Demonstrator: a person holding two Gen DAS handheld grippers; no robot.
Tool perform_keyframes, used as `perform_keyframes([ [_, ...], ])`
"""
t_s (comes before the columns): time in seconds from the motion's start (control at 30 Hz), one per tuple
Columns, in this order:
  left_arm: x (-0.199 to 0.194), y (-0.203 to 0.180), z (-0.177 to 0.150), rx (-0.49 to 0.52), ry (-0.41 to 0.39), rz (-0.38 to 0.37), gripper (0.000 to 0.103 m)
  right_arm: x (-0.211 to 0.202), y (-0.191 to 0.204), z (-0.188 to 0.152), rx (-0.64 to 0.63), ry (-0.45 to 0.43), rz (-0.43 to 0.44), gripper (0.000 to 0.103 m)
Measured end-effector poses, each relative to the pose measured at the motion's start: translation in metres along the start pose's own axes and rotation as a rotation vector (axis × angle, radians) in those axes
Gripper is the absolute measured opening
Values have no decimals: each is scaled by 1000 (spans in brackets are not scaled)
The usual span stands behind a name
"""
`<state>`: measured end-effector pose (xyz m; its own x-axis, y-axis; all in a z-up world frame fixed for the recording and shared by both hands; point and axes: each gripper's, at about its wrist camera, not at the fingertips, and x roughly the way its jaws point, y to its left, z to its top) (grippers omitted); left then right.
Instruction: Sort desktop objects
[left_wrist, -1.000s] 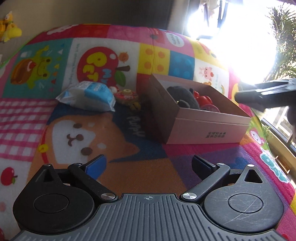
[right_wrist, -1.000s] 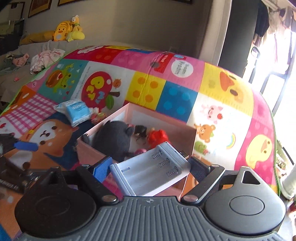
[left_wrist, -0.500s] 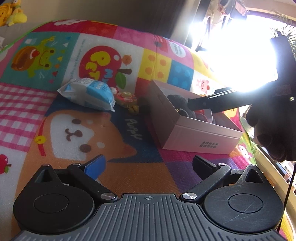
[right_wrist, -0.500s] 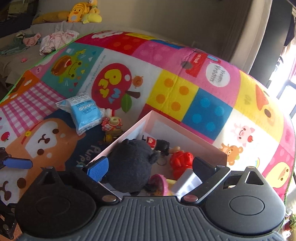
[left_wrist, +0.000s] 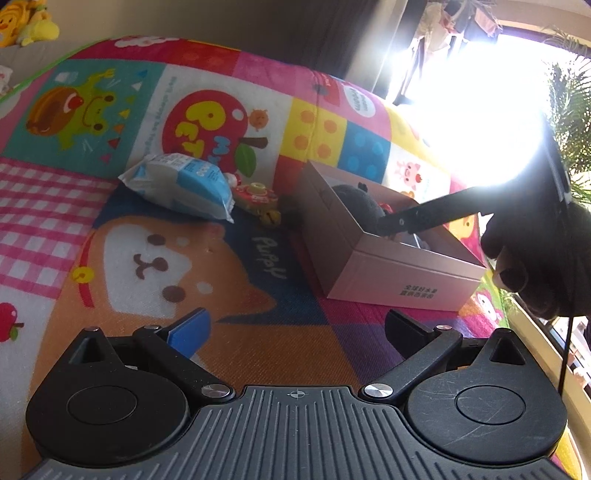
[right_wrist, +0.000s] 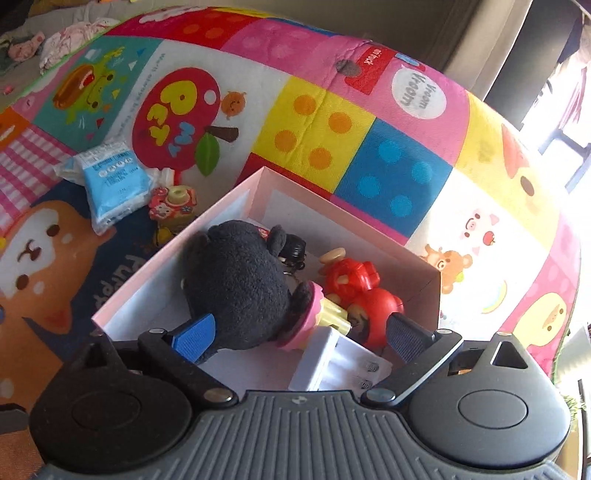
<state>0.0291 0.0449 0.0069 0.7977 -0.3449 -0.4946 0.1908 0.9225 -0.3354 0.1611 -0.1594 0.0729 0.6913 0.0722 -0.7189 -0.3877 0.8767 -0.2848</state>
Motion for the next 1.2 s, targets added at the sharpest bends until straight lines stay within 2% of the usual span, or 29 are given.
perform_keyframes([
  [0.17, -4, 1, 1, -1, -19, 24, 103, -32, 5, 22, 86, -101, 116, 99],
  [0.27, -10, 5, 2, 39, -23, 115, 103, -40, 26, 42, 79, -140, 175, 98],
  [0.33, -17, 16, 2, 30, -15, 135, 103, -37, 45, 55, 60, -141, 223, 92],
  [0.47, -27, 33, 1, -29, -29, 153, 103, -9, 71, 84, 127, -74, 288, 87],
  [0.57, -28, 36, 1, -50, -41, 146, 103, 30, 79, 107, 215, -13, 248, 87],
  [0.63, -28, 33, 1, -38, -50, 143, 103, 53, 79, 118, 263, 16, 190, 80],
  [0.7, -28, 31, 0, -31, -58, 141, 103, 72, 76, 126, 310, 35, 155, 60],
  [0.83, -28, 37, 2, -74, -57, 132, 103, 103, 67, 134, 435, 93, 169, 57],
  [0.93, -29, 42, 2, -104, -55, 129, 103, 120, 72, 135, 448, 145, 209, 57],
  [1.1, -29, 42, 1, -101, -56, 127, 103, 130, 81, 134, 433, 177, 201, 57],
  [1.13, -29, 43, 1, -103, -56, 124, 103, 129, 81, 133, 427, 182, 213, 54],
  [1.2, -30, 44, 1, -110, -54, 118, 103, 125, 80, 132, 409, 194, 250, 38],
])
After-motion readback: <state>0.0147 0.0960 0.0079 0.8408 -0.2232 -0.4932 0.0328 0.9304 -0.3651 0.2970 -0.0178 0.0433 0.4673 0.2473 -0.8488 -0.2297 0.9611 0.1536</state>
